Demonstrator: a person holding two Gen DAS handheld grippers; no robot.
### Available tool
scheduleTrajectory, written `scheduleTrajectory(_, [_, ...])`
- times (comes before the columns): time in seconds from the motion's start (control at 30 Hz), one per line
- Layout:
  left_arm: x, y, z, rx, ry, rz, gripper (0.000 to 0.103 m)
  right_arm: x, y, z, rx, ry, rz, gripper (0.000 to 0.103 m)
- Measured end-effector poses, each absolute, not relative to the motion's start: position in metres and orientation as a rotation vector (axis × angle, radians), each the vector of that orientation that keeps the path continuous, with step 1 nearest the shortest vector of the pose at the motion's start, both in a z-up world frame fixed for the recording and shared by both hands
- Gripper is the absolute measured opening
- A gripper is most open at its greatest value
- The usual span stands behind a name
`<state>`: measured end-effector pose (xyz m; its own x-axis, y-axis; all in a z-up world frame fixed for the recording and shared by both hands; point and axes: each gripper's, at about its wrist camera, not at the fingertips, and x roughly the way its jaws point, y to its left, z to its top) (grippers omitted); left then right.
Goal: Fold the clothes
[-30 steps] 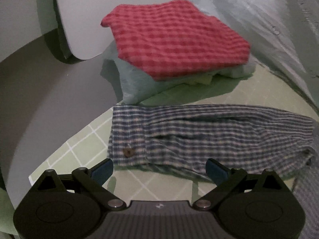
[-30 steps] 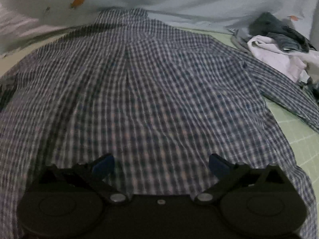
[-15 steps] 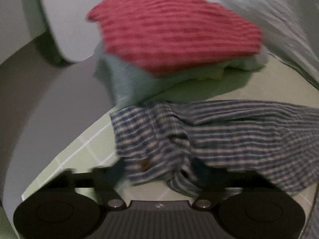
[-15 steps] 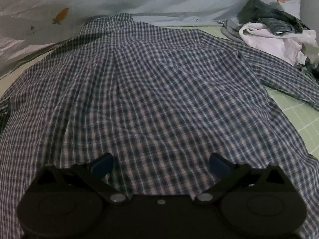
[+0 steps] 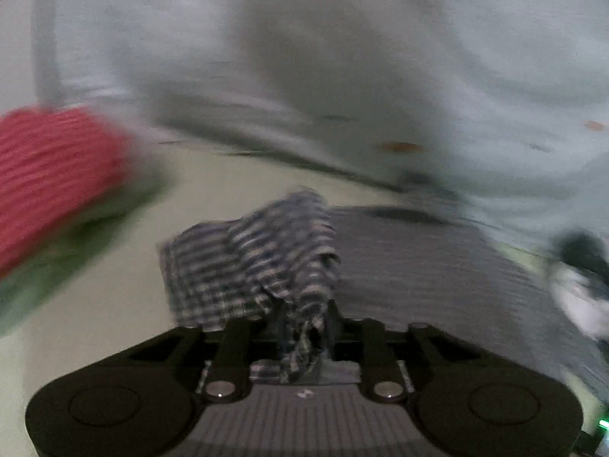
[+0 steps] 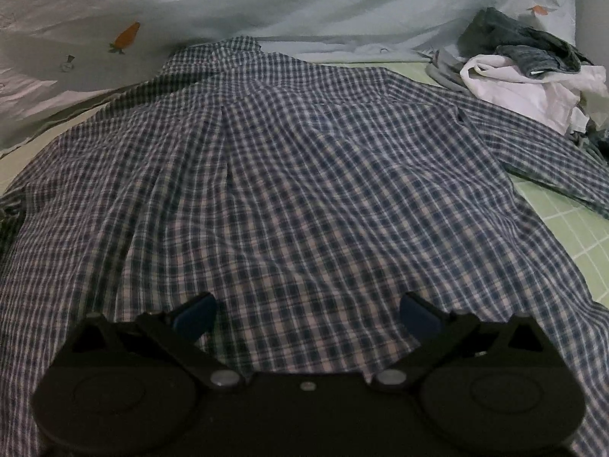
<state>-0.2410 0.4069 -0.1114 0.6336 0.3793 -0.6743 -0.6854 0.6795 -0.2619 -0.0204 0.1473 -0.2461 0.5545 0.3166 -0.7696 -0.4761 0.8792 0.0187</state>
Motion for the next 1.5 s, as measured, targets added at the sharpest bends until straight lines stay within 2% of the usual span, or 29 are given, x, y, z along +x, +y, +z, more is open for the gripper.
scheduleTrajectory(0.03, [-0.232,0.398,-0.109,-0.523,0.626,0.601,0.066,-0.02,0.147,-0.245,-0.204,0.873,0.473,0.103])
scheduleTrajectory(0.07, [-0.226,0.389,-0.109,-0.504,0.633,0.589,0.096,-0.019,0.147,-0.245,-0.208,0.882,0.475,0.103])
scheduleTrajectory(0.1, [-0.223,0.382,-0.11,-0.48,0.645,0.606,0.103,-0.019,0.147,-0.244,-0.211,0.892,0.475,0.103])
scheduleTrajectory(0.27, [-0.213,0.366,-0.13,-0.422,0.804,0.706,0.103,-0.02,0.152,-0.233,-0.174,0.94,0.467,0.103])
scheduleTrajectory(0.5, [-0.232,0.38,-0.159,-0.464,1.014,0.856,0.103,-0.036,0.193,-0.2,-0.176,0.806,0.556,0.103])
scheduleTrajectory(0.7, [-0.248,0.409,-0.177,-0.573,1.078,0.921,0.103,-0.049,0.256,-0.194,-0.183,0.79,0.754,0.102])
scheduleTrajectory(0.87, [-0.257,0.418,-0.18,-0.599,1.089,0.966,0.103,-0.068,0.305,-0.209,-0.205,0.847,0.935,0.096])
scheduleTrajectory(0.97, [-0.258,0.423,-0.186,-0.621,1.099,0.983,0.103,-0.075,0.327,-0.222,-0.253,0.891,0.967,0.084])
scheduleTrajectory(1.0, [-0.258,0.425,-0.188,-0.628,1.103,0.988,0.103,-0.075,0.332,-0.225,-0.277,0.911,0.955,0.073])
scheduleTrajectory(1.03, [-0.259,0.427,-0.19,-0.634,1.108,0.992,0.103,-0.075,0.335,-0.228,-0.299,0.924,0.941,0.067])
scheduleTrajectory(1.07, [-0.26,0.428,-0.191,-0.64,1.113,0.995,0.103,-0.076,0.335,-0.227,-0.312,0.904,0.927,0.054])
scheduleTrajectory(1.1, [-0.261,0.43,-0.192,-0.643,1.116,0.997,0.103,-0.074,0.334,-0.224,-0.315,0.9,0.921,0.03])
scheduleTrajectory(1.13, [-0.262,0.431,-0.193,-0.644,1.117,0.997,0.103,-0.069,0.33,-0.22,-0.288,0.906,0.915,0.02])
scheduleTrajectory(1.33, [-0.262,0.432,-0.189,-0.636,1.106,0.978,0.103,-0.043,0.265,-0.173,-0.138,0.727,0.753,0.018])
scheduleTrajectory(1.5, [-0.256,0.414,-0.172,-0.584,1.068,0.967,0.103,-0.02,0.208,-0.172,-0.101,0.704,0.555,0.019])
